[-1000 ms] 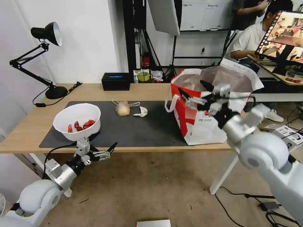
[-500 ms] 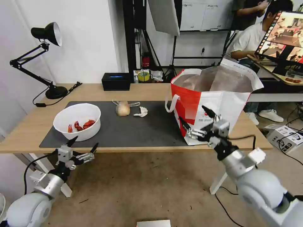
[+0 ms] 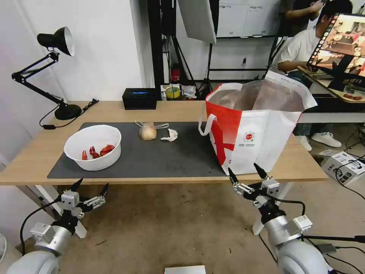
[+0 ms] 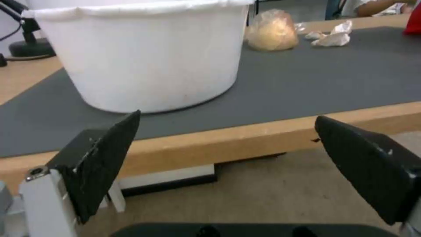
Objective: Pick up the trash from the table and place it into the takeout bag.
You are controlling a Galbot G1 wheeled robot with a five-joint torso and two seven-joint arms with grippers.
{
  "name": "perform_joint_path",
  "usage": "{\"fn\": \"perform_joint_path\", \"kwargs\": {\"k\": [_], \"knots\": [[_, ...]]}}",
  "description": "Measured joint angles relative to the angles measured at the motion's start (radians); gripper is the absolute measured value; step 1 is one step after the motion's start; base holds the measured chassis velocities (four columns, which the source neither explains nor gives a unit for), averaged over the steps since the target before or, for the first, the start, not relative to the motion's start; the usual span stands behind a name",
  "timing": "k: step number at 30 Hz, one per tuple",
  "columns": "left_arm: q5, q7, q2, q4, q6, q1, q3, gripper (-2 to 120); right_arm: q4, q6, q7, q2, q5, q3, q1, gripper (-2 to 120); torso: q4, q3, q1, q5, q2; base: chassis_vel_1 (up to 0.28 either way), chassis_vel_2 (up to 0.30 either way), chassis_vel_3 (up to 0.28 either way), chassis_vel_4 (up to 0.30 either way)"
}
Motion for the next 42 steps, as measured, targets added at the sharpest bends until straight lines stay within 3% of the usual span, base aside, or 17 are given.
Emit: {"fn": "perform_joint_path", "kwargs": {"k": [18, 42], "knots": [[-0.001, 0.007, 0.010, 0.019, -0.021, -0.027, 0.035, 100, -0.021, -0.021, 0.000, 0.054, 0.005, -0.033, -0.025, 100, -0.0001, 0.000, 0.000, 0.0000, 0.000, 0.000, 0.000, 0.000, 0.000], [0.004, 0.008, 0.008, 0.002, -0.022, -0.015, 0.030, 100, -0.020, -0.026, -0.005, 0.055, 0.002, -0.040, -0.043, 100, 0.0000, 0.000, 0.000, 0.0000, 0.000, 0.000, 0.000, 0.000, 0.000]]}}
